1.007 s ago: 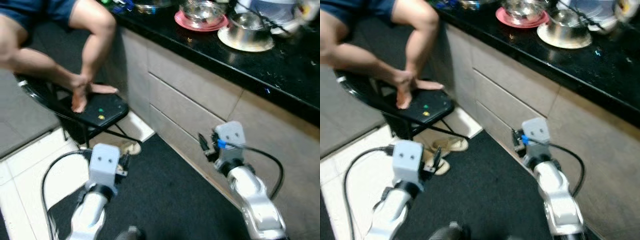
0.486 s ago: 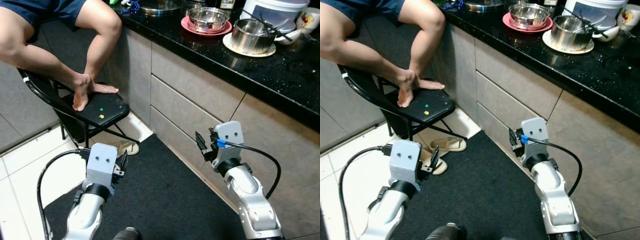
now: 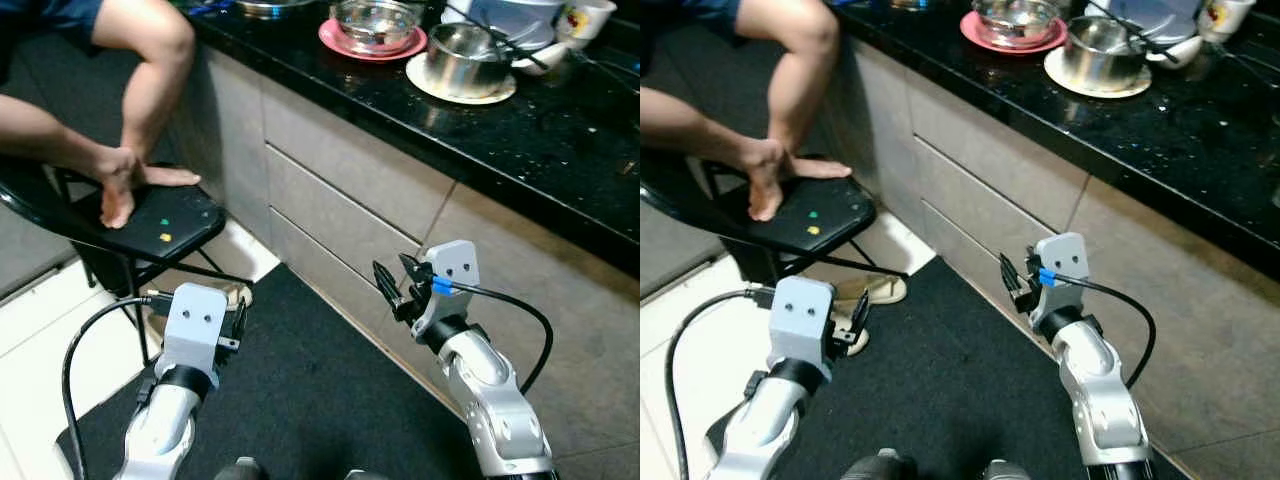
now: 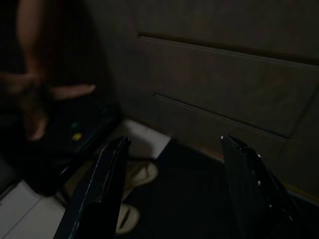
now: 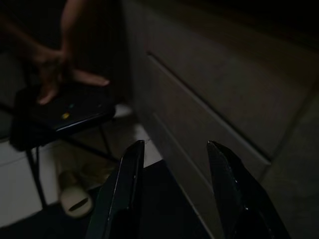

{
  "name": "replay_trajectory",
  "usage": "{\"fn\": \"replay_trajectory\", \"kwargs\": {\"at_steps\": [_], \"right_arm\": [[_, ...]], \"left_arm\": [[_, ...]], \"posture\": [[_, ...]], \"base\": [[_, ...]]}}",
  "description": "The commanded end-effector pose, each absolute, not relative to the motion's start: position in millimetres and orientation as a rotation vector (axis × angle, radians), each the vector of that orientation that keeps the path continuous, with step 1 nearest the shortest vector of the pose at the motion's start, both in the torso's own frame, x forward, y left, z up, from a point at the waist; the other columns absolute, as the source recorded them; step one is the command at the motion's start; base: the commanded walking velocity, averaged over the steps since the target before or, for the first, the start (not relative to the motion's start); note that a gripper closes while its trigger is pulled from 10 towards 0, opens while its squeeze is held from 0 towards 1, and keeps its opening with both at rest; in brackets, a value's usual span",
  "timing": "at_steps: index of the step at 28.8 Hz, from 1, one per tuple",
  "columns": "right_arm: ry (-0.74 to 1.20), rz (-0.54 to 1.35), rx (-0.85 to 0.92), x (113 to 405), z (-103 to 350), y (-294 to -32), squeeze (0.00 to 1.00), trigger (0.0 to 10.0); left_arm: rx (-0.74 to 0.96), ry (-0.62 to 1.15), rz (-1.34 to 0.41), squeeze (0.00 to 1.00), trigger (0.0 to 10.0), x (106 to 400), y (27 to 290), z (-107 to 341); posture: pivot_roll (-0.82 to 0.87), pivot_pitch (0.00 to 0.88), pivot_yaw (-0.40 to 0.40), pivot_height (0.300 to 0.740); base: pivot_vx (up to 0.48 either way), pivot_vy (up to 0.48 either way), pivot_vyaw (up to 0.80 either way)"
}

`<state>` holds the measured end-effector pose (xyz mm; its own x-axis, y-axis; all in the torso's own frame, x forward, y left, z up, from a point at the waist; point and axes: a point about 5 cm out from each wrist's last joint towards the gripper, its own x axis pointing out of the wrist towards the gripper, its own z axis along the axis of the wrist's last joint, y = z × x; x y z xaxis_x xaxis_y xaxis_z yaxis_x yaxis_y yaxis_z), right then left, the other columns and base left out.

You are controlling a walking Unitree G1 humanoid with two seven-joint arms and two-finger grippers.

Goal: Kitchen organization

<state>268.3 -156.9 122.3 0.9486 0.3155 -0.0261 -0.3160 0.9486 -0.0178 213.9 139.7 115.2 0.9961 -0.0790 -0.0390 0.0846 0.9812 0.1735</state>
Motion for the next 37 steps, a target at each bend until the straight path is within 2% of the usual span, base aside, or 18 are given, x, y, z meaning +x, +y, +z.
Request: {"fn": "replay_trajectory", "kwargs": {"at_steps": [1,7,12,20,37], "right_arm": [[-0.024,0.332,-0.004,267,130,-157,0.00,10.0],[-0.160,0.369,0.032,274,167,-156,0.00,10.0],[-0.246,0.582,0.098,271,197,-129,0.00,10.0],[-0.249,0.722,0.112,256,198,-106,0.00,10.0],[-0.198,0.865,0.210,243,198,-89,0.00,10.0]], "left_arm": [[0.191,0.018,-0.087,0.00,10.0,212,140,118],[0.189,-0.077,-0.034,0.00,10.0,217,144,143],[0.219,-0.118,-0.061,0.00,10.0,218,140,153],[0.227,-0.121,-0.082,0.00,10.0,217,135,153],[0.223,-0.119,-0.099,0.00,10.0,216,131,155]], "posture": [[0.04,0.098,-0.045,0.740],[0.04,0.090,-0.049,0.740],[0.04,0.078,-0.048,0.740],[0.04,0.083,-0.047,0.740],[0.04,0.098,-0.045,0.740]], "base": [[0.304,0.000,0.00],[0.334,0.000,0.00],[0.336,0.000,0.00],[0.337,0.000,0.00],[0.346,0.000,0.00]]}}
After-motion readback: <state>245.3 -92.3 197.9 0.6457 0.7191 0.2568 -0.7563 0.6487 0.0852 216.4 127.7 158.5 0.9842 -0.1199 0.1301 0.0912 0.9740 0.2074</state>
